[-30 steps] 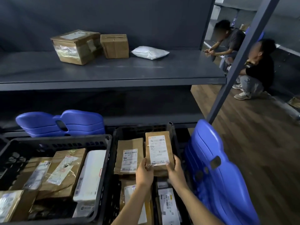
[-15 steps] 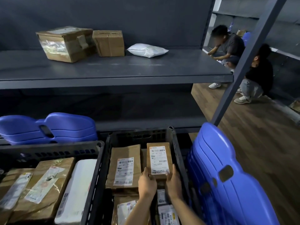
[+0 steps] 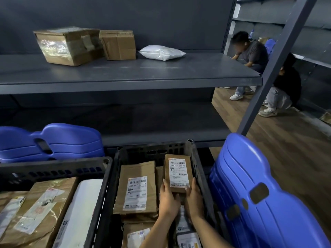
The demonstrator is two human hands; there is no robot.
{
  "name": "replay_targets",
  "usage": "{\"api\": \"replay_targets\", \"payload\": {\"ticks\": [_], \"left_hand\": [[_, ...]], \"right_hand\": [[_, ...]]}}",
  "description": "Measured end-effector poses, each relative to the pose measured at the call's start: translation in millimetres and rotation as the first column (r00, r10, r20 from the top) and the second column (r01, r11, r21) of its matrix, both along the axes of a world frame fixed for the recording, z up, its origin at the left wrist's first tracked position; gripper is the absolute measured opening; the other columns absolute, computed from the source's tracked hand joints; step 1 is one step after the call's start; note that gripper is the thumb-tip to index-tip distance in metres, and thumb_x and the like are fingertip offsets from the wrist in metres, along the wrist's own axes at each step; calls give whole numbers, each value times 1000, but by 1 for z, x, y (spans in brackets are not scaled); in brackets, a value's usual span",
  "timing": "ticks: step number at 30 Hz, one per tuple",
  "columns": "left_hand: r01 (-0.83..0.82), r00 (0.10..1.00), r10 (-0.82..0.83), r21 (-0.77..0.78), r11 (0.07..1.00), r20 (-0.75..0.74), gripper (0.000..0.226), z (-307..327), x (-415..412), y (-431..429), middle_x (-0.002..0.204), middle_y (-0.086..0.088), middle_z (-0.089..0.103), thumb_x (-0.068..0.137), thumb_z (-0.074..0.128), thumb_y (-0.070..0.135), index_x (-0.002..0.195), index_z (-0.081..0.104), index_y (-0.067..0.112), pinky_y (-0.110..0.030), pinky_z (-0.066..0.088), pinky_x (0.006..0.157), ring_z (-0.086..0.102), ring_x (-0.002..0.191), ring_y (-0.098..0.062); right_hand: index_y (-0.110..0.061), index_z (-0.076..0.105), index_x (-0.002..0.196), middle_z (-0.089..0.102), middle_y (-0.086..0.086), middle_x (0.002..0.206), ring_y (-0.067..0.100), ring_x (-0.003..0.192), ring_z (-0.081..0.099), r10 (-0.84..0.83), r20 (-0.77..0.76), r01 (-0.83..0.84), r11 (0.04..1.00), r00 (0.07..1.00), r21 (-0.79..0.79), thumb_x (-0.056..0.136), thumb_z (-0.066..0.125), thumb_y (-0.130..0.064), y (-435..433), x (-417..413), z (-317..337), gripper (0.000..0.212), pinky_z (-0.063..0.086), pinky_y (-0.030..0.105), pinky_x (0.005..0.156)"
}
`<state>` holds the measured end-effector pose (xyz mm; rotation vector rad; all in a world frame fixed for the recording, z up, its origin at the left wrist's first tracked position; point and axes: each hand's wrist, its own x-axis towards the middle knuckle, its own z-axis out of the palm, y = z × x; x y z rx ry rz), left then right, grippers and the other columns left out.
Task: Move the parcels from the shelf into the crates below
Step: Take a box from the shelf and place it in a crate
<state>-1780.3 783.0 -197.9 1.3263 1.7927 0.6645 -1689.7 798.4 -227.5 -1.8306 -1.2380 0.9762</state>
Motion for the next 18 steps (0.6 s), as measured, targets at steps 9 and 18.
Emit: {"api": "replay_targets", "payload": {"ticks": [9, 18], "left_hand": [[51, 998, -52, -39, 998, -29, 82, 5, 1, -2, 159, -14, 12, 95, 51, 18, 153, -5, 4, -32, 32, 114, 27, 143, -28], [374, 772, -358, -80, 924, -525, 77, 12, -9, -4, 157, -11, -27, 96, 38, 2, 149, -19, 3, -34, 5, 122, -24, 144, -25]], "right_hand": [[-23, 23, 151, 40, 1, 148, 15, 133, 41, 77, 133, -83, 996, 988, 41, 94, 34, -59, -6, -3, 6, 69, 37, 40, 109], [-2, 40, 140, 28, 12, 151, 24, 138, 36, 233, 753, -387, 922, 615, 30, 77, 76, -35, -19, 3, 14, 80, 29, 33, 106]]}}
